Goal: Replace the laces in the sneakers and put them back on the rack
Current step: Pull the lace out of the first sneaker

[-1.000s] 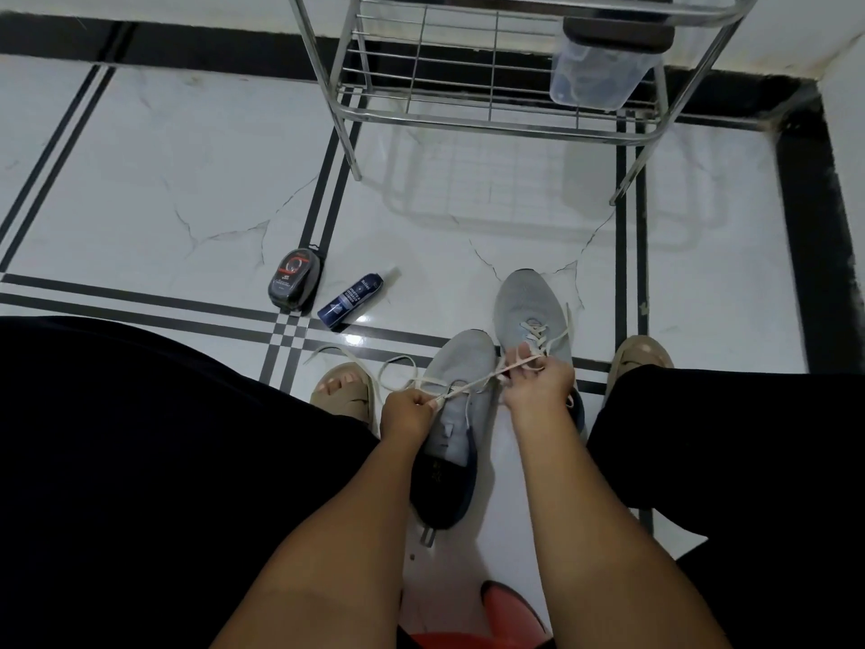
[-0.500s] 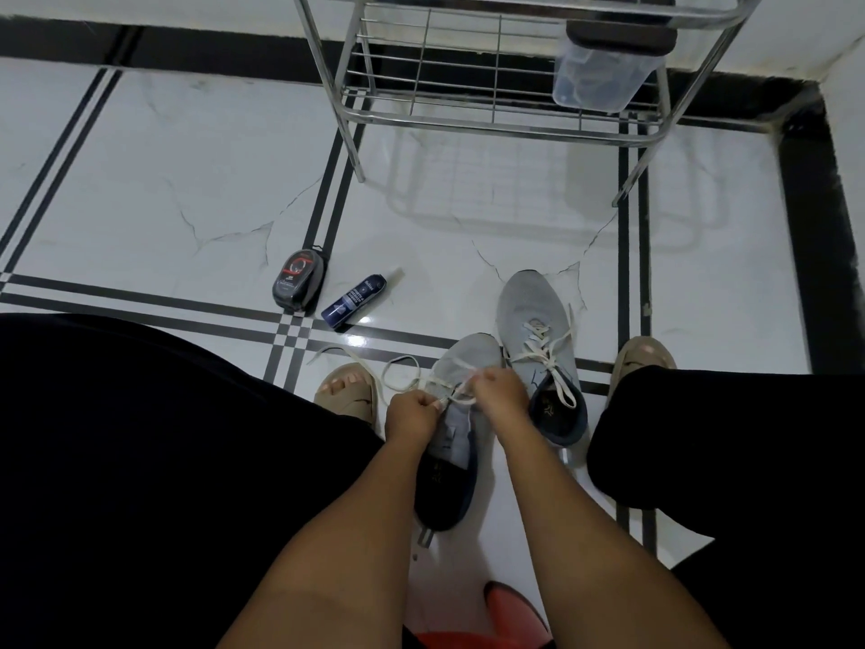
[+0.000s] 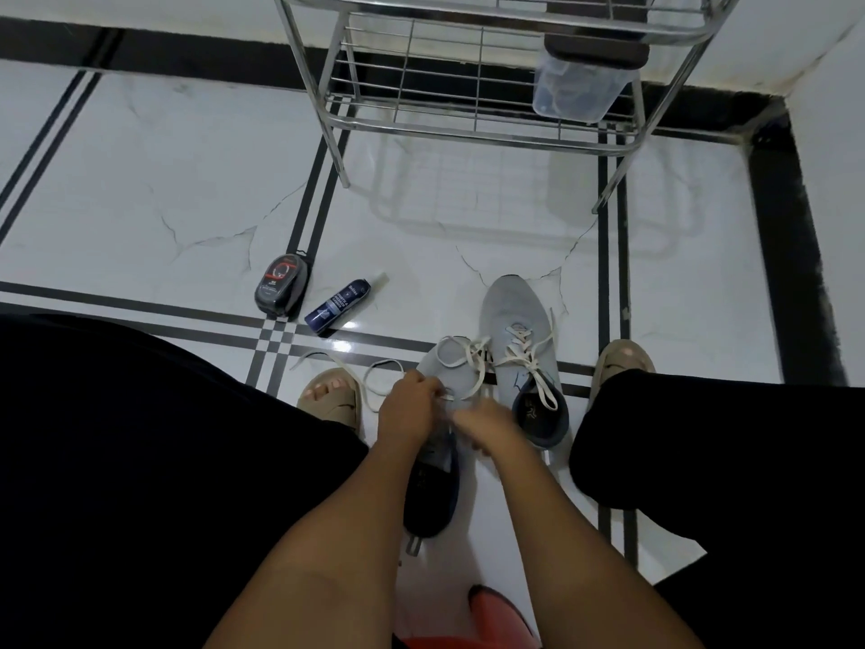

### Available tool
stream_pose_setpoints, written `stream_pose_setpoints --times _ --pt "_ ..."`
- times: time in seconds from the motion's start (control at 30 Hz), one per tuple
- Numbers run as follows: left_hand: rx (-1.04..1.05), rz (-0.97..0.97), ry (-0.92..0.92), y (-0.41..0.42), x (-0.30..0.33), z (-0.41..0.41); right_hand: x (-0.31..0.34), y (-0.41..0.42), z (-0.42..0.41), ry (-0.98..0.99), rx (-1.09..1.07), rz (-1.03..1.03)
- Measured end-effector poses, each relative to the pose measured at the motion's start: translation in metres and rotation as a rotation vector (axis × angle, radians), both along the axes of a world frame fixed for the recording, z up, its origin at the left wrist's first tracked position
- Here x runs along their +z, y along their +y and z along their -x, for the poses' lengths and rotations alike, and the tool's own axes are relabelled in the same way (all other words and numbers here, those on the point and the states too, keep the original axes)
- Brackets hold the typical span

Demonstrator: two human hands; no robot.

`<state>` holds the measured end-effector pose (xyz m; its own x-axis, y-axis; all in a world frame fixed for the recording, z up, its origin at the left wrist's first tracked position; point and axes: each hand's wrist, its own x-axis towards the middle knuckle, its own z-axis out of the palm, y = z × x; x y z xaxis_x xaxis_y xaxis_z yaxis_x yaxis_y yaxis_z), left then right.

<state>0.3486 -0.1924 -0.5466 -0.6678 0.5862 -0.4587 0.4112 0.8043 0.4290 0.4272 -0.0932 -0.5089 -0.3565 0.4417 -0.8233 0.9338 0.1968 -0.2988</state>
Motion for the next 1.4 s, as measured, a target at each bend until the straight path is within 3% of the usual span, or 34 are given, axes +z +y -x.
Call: stream_pose_setpoints --times 0.07,0.17,0.37,0.43,0.5,0.6,0.63,0.67,0.77,0.83,0.93,1.0,1.1,1.13,1.23,1.3,1.37,1.4 --pt "-0.039 -0.008 0.017 0.002 -0.003 0.001 -0.005 -0.010 -0.009 -0.054 0.144 0.115" --pt "-0.136 -0.007 0.035 0.005 -0.006 0.001 -0.009 -0.012 -0.015 -0.012 0.226 -0.082" --pt "-0.220 0.107 0.094 0.013 -0.003 -0.005 -0.039 -0.004 -0.027 0.083 -0.287 0.095" --pt "-0.187 0.127 0.031 0.012 -0.005 -0.003 -0.043 -0.001 -0.033 0.096 -0.483 0.152" --pt "0.081 0.022 -0.242 0.012 0.001 0.003 -0.041 0.003 -0.034 0.116 -0.584 0.181" --pt "0.692 -0.161 -0.628 0.009 0.013 0.012 -0.040 0.009 -0.033 0.129 -0.665 0.206" --pt "0.765 -0.163 -0.689 0.010 0.010 0.016 -0.040 0.010 -0.032 0.126 -0.629 0.184" --pt "0.668 -0.092 -0.637 0.009 0.006 0.017 -0.040 0.009 -0.031 0.127 -0.571 0.155" --pt "0.234 0.057 -0.228 0.010 -0.003 0.012 -0.038 0.006 -0.026 0.132 -0.413 0.092" --pt "0.119 0.077 -0.071 0.014 0.000 0.004 -0.035 0.004 -0.022 0.118 -0.326 0.053" --pt "0.058 0.124 -0.007 0.019 0.005 -0.001 -0.032 0.003 -0.020 0.111 -0.259 0.028" --pt "0.174 0.151 -0.074 0.021 0.004 0.003 -0.031 0.002 -0.020 0.106 -0.261 0.030" --pt "0.375 0.031 -0.380 0.021 0.011 0.010 -0.032 0.001 -0.022 0.103 -0.346 0.067" --pt "0.566 -0.096 -0.498 0.018 0.015 0.016 -0.033 0.001 -0.024 0.104 -0.405 0.082" --pt "1.393 -0.653 -0.821 0.007 0.022 0.038 -0.039 0.001 -0.023 0.129 -0.482 0.106" --pt "1.572 -0.731 -0.801 0.004 0.027 0.048 -0.034 -0.002 -0.017 0.162 -0.488 0.130" --pt "1.275 -0.435 -0.579 0.005 0.033 0.055 -0.027 -0.003 -0.012 0.180 -0.444 0.103" --pt "0.975 -0.225 -0.417 0.004 0.032 0.057 -0.023 -0.003 -0.012 0.171 -0.405 0.070"
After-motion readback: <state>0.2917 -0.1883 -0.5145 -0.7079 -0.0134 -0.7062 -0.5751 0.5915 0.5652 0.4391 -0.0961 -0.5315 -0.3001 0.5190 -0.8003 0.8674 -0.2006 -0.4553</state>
